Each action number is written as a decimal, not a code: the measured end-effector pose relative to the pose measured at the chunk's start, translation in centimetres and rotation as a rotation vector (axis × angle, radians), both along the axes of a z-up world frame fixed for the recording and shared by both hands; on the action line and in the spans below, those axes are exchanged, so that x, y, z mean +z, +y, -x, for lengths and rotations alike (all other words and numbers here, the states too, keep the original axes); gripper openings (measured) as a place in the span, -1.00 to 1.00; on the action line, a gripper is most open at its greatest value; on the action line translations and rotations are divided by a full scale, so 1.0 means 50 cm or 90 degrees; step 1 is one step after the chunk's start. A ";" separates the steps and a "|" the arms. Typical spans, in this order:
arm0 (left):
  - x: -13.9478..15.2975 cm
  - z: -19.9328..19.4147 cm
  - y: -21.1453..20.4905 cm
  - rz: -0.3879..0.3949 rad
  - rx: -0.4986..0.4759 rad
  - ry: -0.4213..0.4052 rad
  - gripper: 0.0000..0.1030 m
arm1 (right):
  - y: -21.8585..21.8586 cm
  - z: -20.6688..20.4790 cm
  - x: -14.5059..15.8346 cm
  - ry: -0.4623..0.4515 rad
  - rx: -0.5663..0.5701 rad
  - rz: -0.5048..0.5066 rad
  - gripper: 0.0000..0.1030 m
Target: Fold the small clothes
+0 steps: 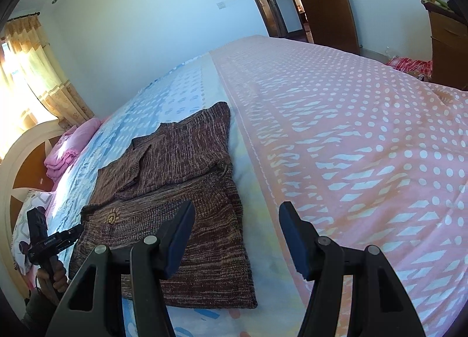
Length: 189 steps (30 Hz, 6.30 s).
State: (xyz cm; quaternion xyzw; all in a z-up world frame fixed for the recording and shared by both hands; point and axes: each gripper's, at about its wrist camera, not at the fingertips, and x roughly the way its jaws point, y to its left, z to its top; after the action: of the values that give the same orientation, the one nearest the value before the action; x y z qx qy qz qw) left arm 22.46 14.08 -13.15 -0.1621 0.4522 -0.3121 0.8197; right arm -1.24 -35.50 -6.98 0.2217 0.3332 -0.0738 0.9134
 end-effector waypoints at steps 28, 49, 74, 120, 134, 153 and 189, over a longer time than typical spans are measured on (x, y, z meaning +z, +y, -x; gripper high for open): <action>0.010 0.019 -0.058 -0.178 0.008 -0.096 -0.75 | 0.154 -0.199 -0.083 0.088 0.201 0.311 -0.93; 0.154 0.071 -0.027 -0.120 0.123 -0.185 -0.83 | 0.161 -0.116 0.122 -0.092 0.103 0.311 -0.95; 0.156 -0.278 -0.038 -0.115 0.239 -0.127 -0.84 | 0.111 -0.515 0.114 -0.057 0.055 0.391 -0.95; 0.007 0.025 -0.054 -0.141 0.170 -0.042 -0.62 | 0.122 -0.185 -0.077 0.094 0.084 0.188 -0.84; 0.019 0.027 0.028 -0.191 0.192 -0.058 -0.76 | 0.032 -0.142 -0.065 0.082 -0.003 0.098 -0.69; 0.043 -0.140 -0.279 -0.408 0.190 -0.178 0.18 | 0.178 -0.496 -0.045 0.066 0.090 0.298 -0.67; 0.018 -0.156 -0.285 -0.449 0.236 -0.161 0.75 | 0.386 -0.433 -0.101 0.042 0.175 0.226 -0.54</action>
State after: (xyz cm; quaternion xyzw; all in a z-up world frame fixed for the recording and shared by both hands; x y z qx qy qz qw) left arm 30.26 -0.14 -12.27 0.0895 0.3901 -0.0026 0.9164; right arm 20.42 -16.18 -12.03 0.0077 0.3721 -0.0135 0.9281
